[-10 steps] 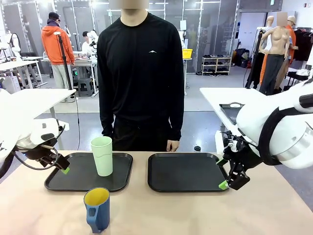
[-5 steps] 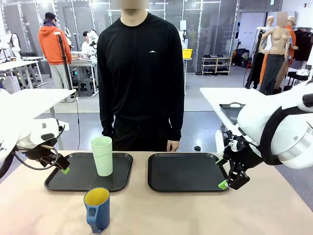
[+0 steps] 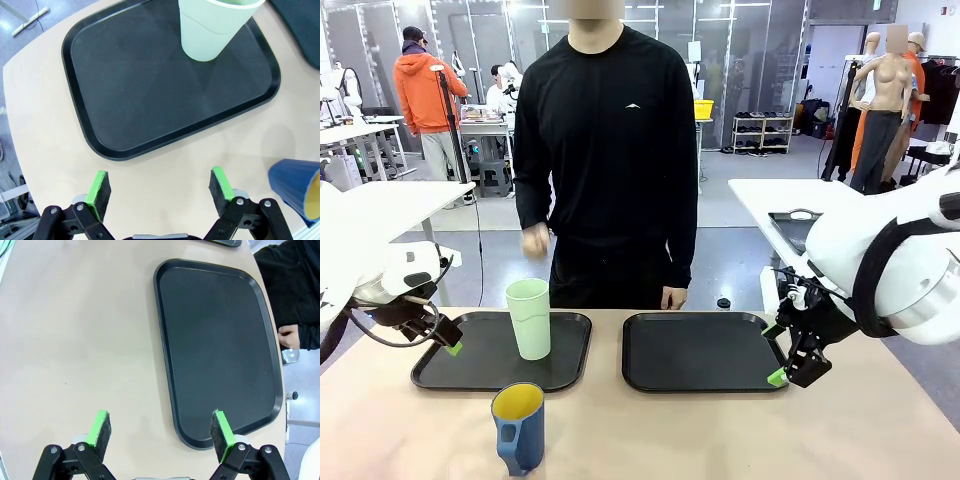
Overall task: Sort and store the cups by type.
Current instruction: Pick up the Handle plastic cup and place it into the empty Flat Tray.
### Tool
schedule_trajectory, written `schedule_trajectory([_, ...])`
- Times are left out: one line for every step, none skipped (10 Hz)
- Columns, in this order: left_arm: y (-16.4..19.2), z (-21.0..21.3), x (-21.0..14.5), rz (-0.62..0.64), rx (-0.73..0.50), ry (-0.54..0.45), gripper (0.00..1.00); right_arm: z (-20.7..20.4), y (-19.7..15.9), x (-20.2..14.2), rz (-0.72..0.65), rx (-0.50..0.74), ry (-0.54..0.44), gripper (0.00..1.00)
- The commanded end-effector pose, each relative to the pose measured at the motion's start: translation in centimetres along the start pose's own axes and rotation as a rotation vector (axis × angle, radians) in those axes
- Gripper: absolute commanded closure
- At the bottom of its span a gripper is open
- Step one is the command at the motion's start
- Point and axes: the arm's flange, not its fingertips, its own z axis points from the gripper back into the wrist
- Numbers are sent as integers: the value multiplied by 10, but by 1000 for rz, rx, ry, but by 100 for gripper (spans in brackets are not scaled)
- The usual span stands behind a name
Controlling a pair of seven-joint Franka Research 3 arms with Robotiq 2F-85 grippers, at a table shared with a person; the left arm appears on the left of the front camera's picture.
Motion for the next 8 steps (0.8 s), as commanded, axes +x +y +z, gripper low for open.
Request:
schedule_trajectory([1, 1, -1, 2, -4, 4, 0, -1, 2, 0, -17, -6, 17, 0])
schedule_trajectory([1, 1, -1, 2, -4, 4, 0, -1, 2, 0, -17, -6, 17, 0])
schedule_trajectory([1, 1, -1, 2, -4, 4, 0, -1, 2, 0, -17, -6, 17, 0])
schedule_trajectory([1, 1, -1, 2, -4, 4, 0, -1, 2, 0, -17, -6, 17, 0])
schedule_trajectory([1, 1, -1, 2, -4, 4, 0, -1, 2, 0, -17, -6, 17, 0])
schedule_trajectory([1, 1, -1, 2, -4, 4, 0, -1, 2, 0, -17, -6, 17, 0])
schedule_trajectory([1, 1, -1, 2, -4, 4, 0, -1, 2, 0, -17, -6, 17, 0])
schedule_trajectory([1, 1, -1, 2, -4, 4, 0, -1, 2, 0, -17, -6, 17, 0])
